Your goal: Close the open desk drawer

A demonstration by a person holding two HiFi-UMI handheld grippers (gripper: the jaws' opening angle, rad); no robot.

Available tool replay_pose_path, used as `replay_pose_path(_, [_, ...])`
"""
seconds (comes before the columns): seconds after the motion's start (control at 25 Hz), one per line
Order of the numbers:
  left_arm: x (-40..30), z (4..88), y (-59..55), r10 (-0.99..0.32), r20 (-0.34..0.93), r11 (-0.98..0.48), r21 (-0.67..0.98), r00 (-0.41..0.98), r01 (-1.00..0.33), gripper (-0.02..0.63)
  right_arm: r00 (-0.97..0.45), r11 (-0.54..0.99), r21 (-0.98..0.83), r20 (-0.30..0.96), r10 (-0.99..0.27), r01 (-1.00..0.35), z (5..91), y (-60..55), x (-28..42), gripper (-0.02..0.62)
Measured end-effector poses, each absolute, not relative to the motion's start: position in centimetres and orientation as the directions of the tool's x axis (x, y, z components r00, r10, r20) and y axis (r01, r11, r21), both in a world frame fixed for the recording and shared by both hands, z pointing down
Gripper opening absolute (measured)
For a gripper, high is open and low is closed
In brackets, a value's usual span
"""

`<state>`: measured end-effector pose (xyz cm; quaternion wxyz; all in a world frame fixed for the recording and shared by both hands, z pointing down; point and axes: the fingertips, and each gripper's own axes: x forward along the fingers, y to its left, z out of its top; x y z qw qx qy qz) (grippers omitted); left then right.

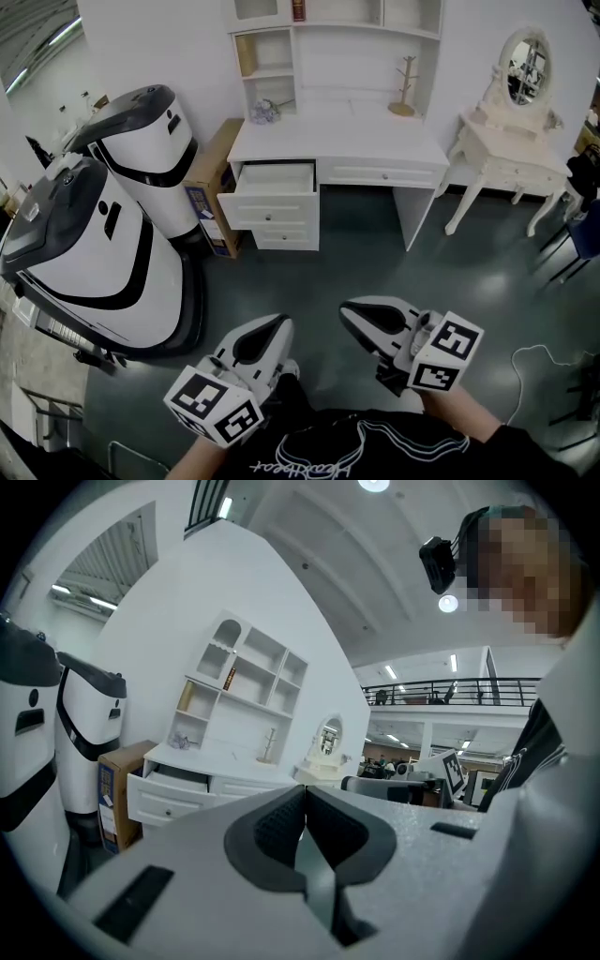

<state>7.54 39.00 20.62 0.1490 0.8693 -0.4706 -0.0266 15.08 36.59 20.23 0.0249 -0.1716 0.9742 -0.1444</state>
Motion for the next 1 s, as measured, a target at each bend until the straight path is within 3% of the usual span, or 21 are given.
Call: replay_pose_path(1.0, [-9.7, 26.9, 10.7, -0.735, 0.215, -0.527, 0.416, 0.643, -0.742, 0.005, -0.84, 0.735, -0.418, 0.163, -0.517, -0.533, 26.3, 10.1, 0.5, 0.006])
